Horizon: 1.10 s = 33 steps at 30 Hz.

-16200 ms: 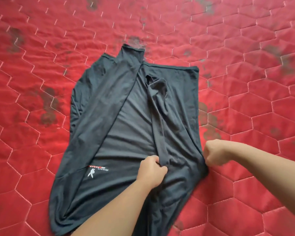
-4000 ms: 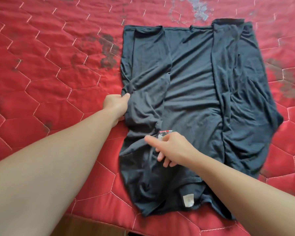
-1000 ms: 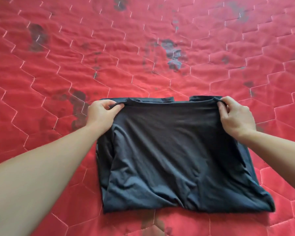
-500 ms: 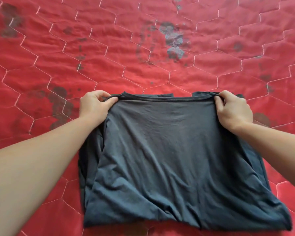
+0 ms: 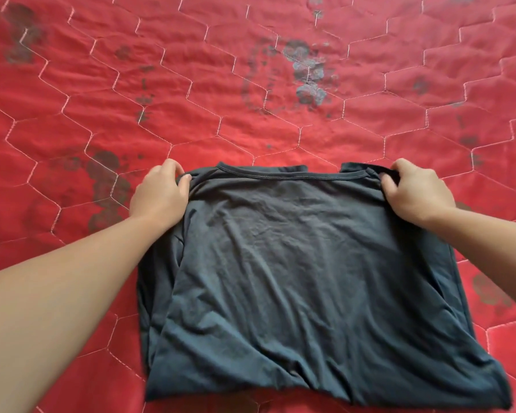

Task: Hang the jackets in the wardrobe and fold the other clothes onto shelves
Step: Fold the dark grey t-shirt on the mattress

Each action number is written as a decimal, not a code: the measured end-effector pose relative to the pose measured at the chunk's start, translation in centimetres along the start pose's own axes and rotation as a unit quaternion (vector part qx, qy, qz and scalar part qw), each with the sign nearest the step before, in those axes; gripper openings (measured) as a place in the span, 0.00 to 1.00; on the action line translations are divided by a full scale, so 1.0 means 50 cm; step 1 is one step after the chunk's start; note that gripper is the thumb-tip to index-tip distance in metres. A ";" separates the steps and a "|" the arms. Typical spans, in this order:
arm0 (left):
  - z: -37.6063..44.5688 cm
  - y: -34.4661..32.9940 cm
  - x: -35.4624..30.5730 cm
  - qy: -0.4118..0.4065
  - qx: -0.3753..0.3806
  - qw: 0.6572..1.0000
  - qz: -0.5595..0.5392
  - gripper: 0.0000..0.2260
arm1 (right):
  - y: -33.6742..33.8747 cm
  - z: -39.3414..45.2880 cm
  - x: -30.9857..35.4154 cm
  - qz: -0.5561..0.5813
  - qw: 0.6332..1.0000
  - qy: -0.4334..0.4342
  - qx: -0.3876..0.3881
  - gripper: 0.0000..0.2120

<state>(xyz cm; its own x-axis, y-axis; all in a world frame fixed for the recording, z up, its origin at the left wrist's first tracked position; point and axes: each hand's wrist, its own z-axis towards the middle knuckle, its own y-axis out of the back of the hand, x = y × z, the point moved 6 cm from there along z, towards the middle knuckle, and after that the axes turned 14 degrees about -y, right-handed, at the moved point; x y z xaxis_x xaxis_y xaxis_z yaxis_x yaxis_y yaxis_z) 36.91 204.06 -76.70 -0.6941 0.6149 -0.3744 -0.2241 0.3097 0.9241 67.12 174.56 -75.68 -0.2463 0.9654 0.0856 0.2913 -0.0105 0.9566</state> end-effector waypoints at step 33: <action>-0.190 -0.113 -0.242 -0.251 0.032 0.963 0.096 0.30 | -0.096 -0.263 0.023 -0.035 0.967 0.241 -0.076 0.32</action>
<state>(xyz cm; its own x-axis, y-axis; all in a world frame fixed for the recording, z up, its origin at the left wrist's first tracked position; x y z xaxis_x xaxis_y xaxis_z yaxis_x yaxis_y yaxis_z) 40.07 187.99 -76.69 -0.2966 0.9335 -0.2017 -0.0710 0.1891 0.9794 53.26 172.30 -76.52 -0.6726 0.7326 0.1049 0.1292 -0.0233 0.9913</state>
